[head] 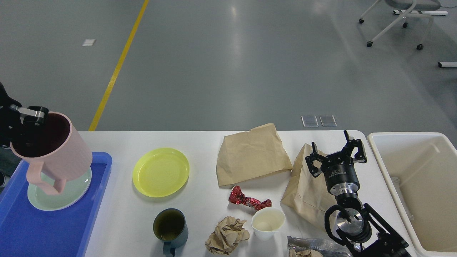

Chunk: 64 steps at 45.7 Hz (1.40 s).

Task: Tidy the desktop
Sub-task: 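Place the pink mug into the blue tray and release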

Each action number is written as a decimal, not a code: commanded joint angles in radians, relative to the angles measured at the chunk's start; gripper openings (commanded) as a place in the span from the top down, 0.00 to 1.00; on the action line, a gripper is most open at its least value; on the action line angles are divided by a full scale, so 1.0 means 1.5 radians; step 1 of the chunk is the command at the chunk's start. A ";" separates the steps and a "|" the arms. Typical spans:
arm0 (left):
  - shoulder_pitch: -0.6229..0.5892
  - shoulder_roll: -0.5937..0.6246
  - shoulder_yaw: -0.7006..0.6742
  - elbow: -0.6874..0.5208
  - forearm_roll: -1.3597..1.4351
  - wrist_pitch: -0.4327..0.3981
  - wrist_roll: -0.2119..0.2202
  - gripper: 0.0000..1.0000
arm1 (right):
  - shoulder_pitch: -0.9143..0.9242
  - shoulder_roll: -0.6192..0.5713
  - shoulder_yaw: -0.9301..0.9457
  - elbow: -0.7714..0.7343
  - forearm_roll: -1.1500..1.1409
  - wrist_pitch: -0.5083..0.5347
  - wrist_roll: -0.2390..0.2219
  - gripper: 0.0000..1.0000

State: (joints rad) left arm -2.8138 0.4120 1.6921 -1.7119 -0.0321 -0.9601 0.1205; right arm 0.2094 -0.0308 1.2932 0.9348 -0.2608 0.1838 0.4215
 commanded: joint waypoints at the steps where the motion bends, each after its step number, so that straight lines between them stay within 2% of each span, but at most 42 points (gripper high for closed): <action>1: -0.001 -0.004 0.017 0.001 0.000 0.000 -0.004 1.00 | -0.001 0.000 0.000 0.001 0.000 0.000 -0.001 0.00; 8: 0.035 0.027 0.057 0.022 0.013 0.000 0.002 1.00 | -0.001 0.000 0.000 0.001 0.000 0.000 0.000 0.00; 16: 0.197 0.125 0.057 0.080 0.078 0.000 0.006 1.00 | -0.001 0.000 0.000 0.001 0.000 0.000 0.000 0.00; 23: 0.360 0.217 0.018 0.165 0.124 0.041 0.008 1.00 | -0.001 0.000 0.000 0.001 0.000 0.000 0.000 0.00; 34: 0.657 0.312 -0.127 0.397 0.141 0.044 0.006 0.96 | -0.001 0.000 0.000 0.001 0.000 0.000 0.000 0.00; 40: 0.851 0.326 -0.276 0.511 0.147 0.043 0.008 0.95 | -0.001 0.000 0.000 0.001 0.000 0.000 0.000 0.00; 43: 0.919 0.330 -0.332 0.551 0.164 0.044 0.008 0.95 | -0.001 0.000 0.000 0.001 0.000 0.000 0.000 0.00; 49: 1.004 0.358 -0.425 0.625 0.190 0.049 0.009 0.93 | -0.001 0.000 0.000 0.001 0.000 0.000 0.000 0.00; 64: 1.156 0.350 -0.557 0.723 0.194 0.169 0.005 0.81 | -0.001 0.000 0.000 0.001 0.000 0.000 0.000 0.00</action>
State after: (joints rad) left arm -1.1595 0.9468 0.9223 -0.6739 0.2590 -0.7629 0.1305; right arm 0.2086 -0.0307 1.2931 0.9360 -0.2608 0.1840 0.4219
